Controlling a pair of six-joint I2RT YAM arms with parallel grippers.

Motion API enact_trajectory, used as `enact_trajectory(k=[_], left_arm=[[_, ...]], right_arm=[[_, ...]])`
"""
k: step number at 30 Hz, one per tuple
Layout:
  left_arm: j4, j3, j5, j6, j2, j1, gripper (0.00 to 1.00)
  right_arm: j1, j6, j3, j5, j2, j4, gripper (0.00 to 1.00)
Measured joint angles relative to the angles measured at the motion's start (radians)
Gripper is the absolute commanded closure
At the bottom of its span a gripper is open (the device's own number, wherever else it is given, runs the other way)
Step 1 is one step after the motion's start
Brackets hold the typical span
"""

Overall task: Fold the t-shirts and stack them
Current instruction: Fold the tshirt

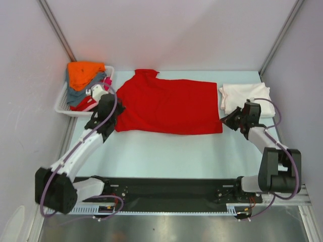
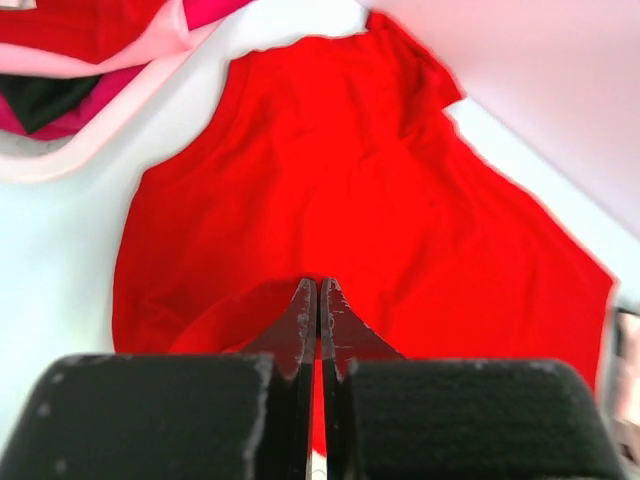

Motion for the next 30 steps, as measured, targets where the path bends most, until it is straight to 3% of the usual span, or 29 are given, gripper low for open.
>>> enact_trajectory(k=[8,19,30], left_arm=[[0.026,0.229,-0.01,0.026,0.323,0.011,1.0],[0.035,0.43,0.006,0.051,0.468,0.051,1.0],[0.004,0.549,0.043,0.07,0.618,0.065,1.0]], right_arm=[[0.0,0.038,0.164,0.029,0.185,0.037,1.0],[0.0,0.076,0.299,0.035,0.364,0.074,1.0],[0.0,0.094,0.332,0.035,0.423,0.076,1.0]])
